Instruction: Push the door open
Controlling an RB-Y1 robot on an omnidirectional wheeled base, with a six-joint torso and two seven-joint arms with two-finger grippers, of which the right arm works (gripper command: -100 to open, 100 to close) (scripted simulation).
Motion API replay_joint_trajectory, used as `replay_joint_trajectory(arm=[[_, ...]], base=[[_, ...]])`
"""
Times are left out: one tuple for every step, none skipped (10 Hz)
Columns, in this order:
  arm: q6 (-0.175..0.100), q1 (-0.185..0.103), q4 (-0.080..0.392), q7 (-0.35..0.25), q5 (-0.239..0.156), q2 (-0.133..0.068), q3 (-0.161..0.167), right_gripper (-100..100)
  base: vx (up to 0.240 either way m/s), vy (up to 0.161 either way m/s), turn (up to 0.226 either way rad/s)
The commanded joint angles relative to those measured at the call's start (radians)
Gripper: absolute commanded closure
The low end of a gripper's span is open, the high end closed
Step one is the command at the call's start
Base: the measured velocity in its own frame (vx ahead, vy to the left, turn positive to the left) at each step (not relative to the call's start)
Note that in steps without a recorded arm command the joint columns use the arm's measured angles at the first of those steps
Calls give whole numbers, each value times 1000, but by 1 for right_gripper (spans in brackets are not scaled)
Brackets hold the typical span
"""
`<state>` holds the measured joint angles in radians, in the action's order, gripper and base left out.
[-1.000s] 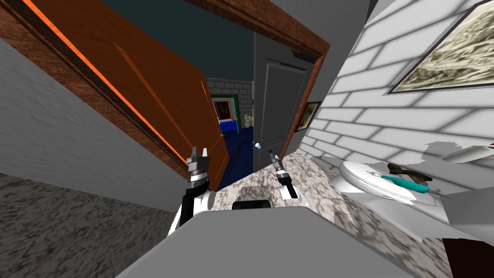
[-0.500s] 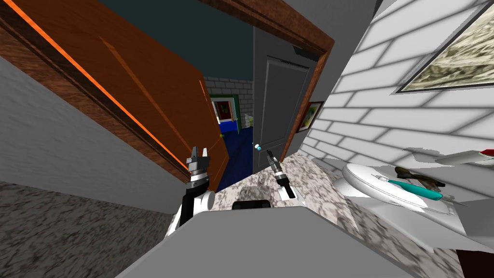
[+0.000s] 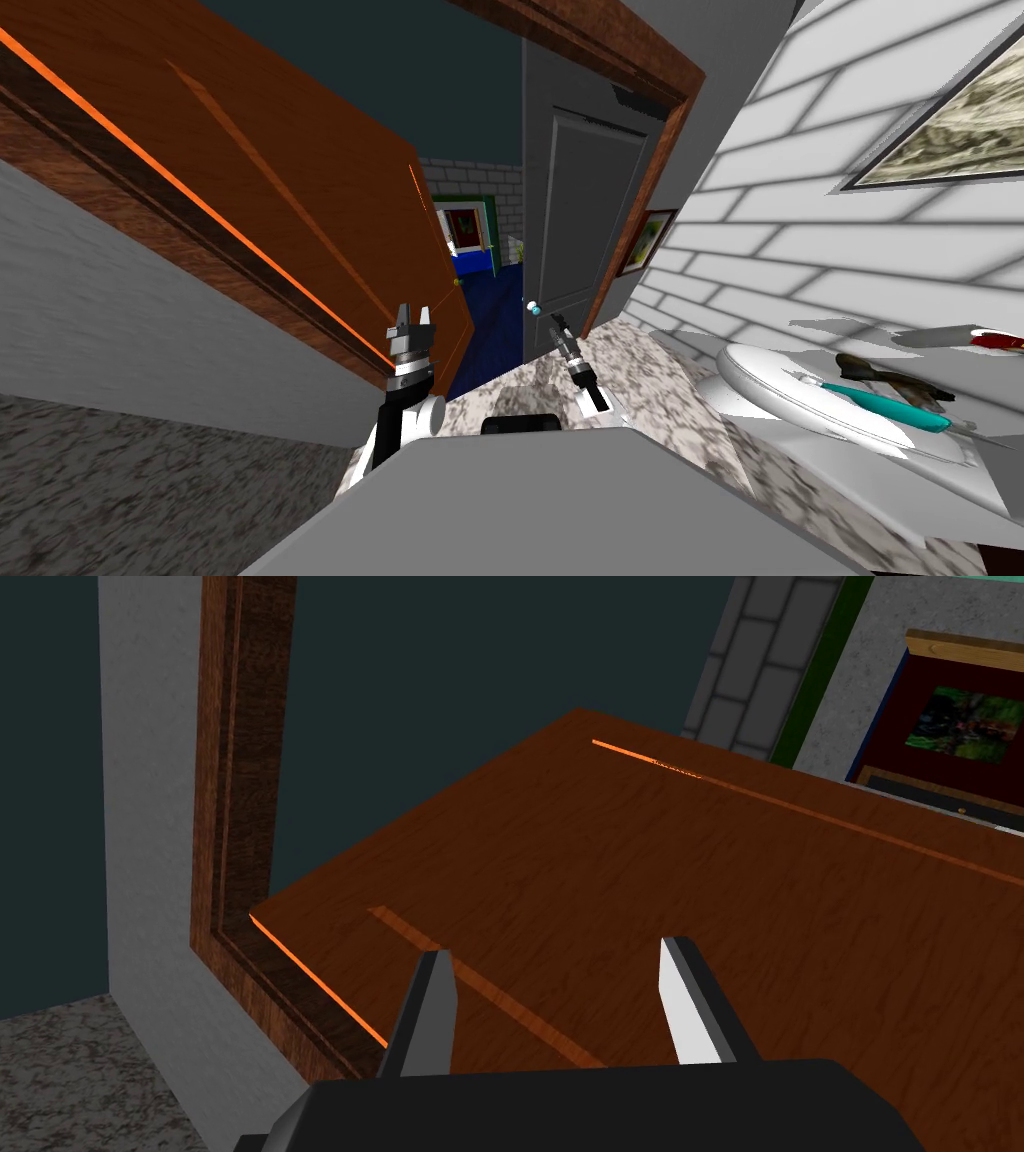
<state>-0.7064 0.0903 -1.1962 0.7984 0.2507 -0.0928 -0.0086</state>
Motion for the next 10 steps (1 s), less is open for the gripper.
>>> replay_joint_trajectory(arm=[[-13, -18, 46, 39, 16, 3, 2, -100], [-24, -31, 81, 69, 28, 2, 2, -100], [-24, -31, 83, 69, 28, 2, 2, -100], [-34, -44, 115, 98, 41, 1, 3, -100], [-34, -44, 118, 98, 41, 1, 3, -100], [-44, -56, 151, 125, 52, 1, 4, -100], [-54, -68, 177, 151, 63, 0, 5, -100], [-54, -68, 184, 151, 63, 0, 5, -100], [-64, -80, 217, 178, 75, 0, 6, -100], [-72, -91, 246, 202, 85, 0, 6, -100]], base=[[52, -39, 15], [75, -48, 30], [54, -36, 12], [46, -33, 14], [40, -26, 10], [53, -30, 16], [69, -52, 24], [50, -40, 12], [47, -31, 13], [78, -30, 19]])
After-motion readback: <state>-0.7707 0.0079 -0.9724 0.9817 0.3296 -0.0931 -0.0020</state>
